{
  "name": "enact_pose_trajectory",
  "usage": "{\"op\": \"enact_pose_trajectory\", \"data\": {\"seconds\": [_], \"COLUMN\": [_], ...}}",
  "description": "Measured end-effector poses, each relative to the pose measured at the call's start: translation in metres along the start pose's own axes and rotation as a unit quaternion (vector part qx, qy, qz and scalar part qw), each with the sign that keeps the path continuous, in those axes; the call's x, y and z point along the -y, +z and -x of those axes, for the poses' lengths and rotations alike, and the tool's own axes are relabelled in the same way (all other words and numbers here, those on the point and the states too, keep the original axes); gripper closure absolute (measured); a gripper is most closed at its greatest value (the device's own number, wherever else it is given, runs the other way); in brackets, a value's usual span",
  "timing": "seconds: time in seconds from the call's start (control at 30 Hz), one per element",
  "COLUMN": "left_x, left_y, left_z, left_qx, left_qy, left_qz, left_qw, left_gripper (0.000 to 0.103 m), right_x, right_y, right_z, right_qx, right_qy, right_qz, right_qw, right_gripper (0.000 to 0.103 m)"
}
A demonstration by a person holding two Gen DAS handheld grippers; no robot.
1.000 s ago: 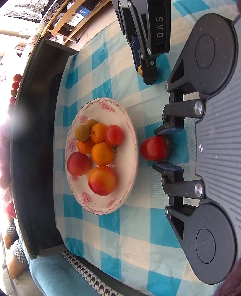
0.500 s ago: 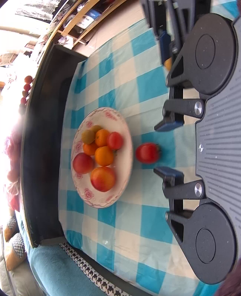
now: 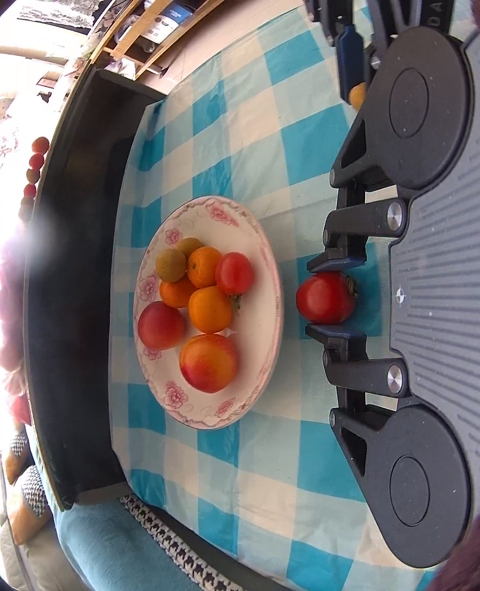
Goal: Organize fruits
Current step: 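Carry the tomato with the left tool while the right tool carries the brown fruit over the plate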
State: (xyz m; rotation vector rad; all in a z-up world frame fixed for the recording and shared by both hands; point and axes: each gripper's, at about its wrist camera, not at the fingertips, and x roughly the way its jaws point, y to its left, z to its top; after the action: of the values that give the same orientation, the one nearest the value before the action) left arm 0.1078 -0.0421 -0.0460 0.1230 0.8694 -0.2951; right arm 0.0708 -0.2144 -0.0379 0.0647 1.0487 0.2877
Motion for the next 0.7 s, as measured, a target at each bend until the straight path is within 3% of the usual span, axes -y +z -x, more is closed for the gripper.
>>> {"op": "enact_pose_trajectory", "data": {"seconds": [0.43, 0.7], "left_x": [0.016, 0.01], "left_y": [-0.046, -0.049], "left_z": [0.043, 0.039], "left_qx": [-0.039, -0.02], "left_qy": [0.004, -0.01], "left_qz": [-0.035, -0.03], "left_qw": [0.9986, 0.9993], "left_gripper": [0.065, 0.054], "right_x": [-0.023, -0.022], "right_y": [-0.019, -0.02], "right_z": [0.002, 0.0], "right_qx": [-0.014, -0.012], "right_qy": [-0.025, -0.028], "right_qz": [0.049, 0.055], "right_qw": [0.998, 0.998], "right_gripper": [0.064, 0.063]}}
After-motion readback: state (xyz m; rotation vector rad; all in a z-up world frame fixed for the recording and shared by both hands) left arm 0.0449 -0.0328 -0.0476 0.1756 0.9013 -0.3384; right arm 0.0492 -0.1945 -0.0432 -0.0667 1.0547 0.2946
